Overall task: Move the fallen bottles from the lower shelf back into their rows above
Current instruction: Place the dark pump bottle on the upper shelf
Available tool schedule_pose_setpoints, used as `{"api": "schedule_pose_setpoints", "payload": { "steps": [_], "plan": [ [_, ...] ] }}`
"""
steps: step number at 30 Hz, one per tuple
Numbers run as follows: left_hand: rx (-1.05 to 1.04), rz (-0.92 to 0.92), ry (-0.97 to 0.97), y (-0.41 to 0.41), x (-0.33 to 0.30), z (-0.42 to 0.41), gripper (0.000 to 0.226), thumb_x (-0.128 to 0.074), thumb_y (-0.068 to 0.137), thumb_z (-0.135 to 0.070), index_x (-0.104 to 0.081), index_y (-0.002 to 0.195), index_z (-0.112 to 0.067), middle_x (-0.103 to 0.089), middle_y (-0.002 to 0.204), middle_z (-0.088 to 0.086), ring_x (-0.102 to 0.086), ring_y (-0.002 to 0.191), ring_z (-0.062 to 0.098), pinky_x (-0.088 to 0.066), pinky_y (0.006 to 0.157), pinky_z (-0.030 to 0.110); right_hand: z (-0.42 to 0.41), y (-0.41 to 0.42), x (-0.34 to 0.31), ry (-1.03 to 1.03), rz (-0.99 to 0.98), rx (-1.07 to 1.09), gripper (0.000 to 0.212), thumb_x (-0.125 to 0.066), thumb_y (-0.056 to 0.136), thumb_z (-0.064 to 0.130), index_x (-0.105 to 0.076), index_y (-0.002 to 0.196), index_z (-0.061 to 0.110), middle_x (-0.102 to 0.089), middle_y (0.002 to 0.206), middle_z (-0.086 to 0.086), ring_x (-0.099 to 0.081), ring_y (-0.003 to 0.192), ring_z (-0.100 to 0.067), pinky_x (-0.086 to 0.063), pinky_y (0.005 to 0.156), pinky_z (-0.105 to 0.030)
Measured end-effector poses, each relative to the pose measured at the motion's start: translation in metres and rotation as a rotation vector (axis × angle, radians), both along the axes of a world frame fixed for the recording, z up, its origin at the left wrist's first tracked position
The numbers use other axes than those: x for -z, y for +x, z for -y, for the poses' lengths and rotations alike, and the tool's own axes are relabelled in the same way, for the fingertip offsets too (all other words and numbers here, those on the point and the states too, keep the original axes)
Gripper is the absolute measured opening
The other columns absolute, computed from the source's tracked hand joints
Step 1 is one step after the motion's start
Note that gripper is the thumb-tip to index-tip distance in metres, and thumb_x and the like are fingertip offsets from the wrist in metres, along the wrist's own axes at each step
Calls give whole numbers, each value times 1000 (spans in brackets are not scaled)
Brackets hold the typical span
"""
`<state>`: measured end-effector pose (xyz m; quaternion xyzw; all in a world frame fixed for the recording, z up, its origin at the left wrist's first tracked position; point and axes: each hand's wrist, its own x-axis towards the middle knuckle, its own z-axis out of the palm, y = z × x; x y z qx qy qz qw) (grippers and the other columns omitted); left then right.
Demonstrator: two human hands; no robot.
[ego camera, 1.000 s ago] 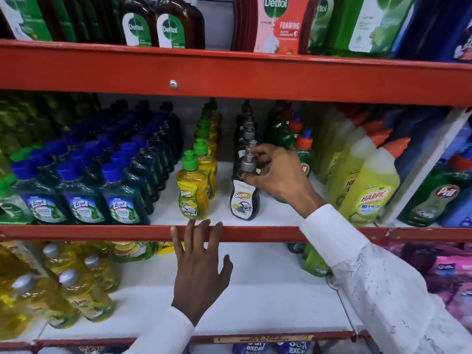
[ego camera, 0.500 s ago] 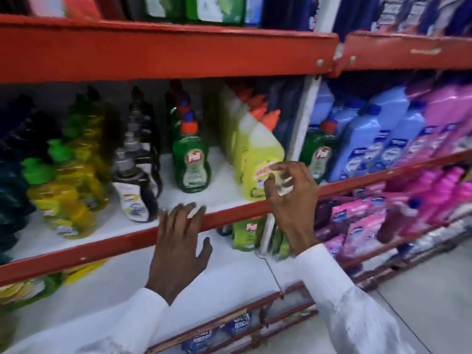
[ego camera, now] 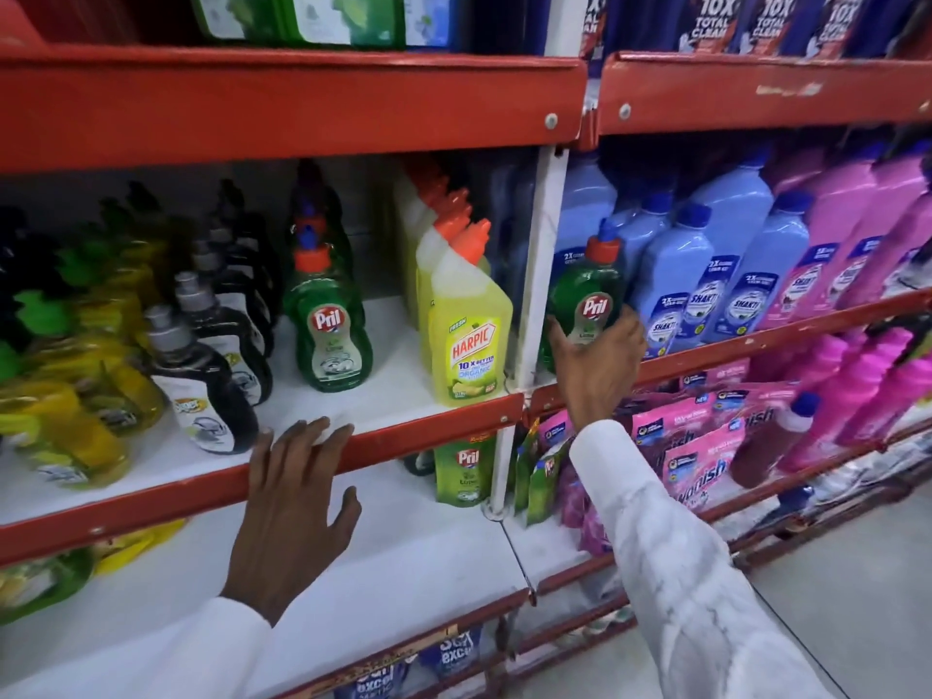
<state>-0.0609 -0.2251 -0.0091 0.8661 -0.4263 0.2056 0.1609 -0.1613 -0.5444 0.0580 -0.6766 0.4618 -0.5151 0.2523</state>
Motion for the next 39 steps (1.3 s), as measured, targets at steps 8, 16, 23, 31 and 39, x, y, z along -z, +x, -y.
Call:
{"api": "schedule_pose_setpoints", "payload": {
  "steps": [8,16,23,31,39],
  "plan": [
    [19,-21,24,1,-1,-7,67,-51,83,-33,-42,146,-14,-53,135,13,-46,134,35,-26,121,56,-6,-8,-2,-48,113,2,91,-77,75,58,-43,136,0,-55,134,-20,-50,125,-34,-44,108,-48],
    [60,-46,34,7,-2,-20,69,-48,84,-38,-38,149,-16,-53,137,10,-44,135,32,-26,122,50,-82,-39,-47,-179,357,-39,86,-81,74,52,-46,135,4,-56,130,-13,-50,119,-19,-45,101,-31],
    [82,-66,-42,11,-6,-47,68,-60,84,-29,-39,148,-16,-53,133,7,-43,130,29,-35,115,45,-182,-6,-60,-153,206,-355,85,-80,68,60,-52,130,8,-63,121,-8,-59,112,-23,-48,96,-33],
    [118,-92,-10,17,-6,-68,73,-59,86,-29,-30,153,-21,-50,140,4,-39,138,25,-33,118,40,-207,77,-24,-81,-67,-478,88,-78,66,67,-51,125,8,-62,117,-11,-59,113,-32,-51,90,-40],
    [94,-112,-115,12,-6,-62,69,-57,81,-24,-40,148,-20,-54,134,0,-39,133,18,-31,116,34,-202,91,-2,-27,-89,-524,91,-79,60,72,-53,125,13,-65,117,-8,-63,108,-28,-59,85,-45]
  ]
}}
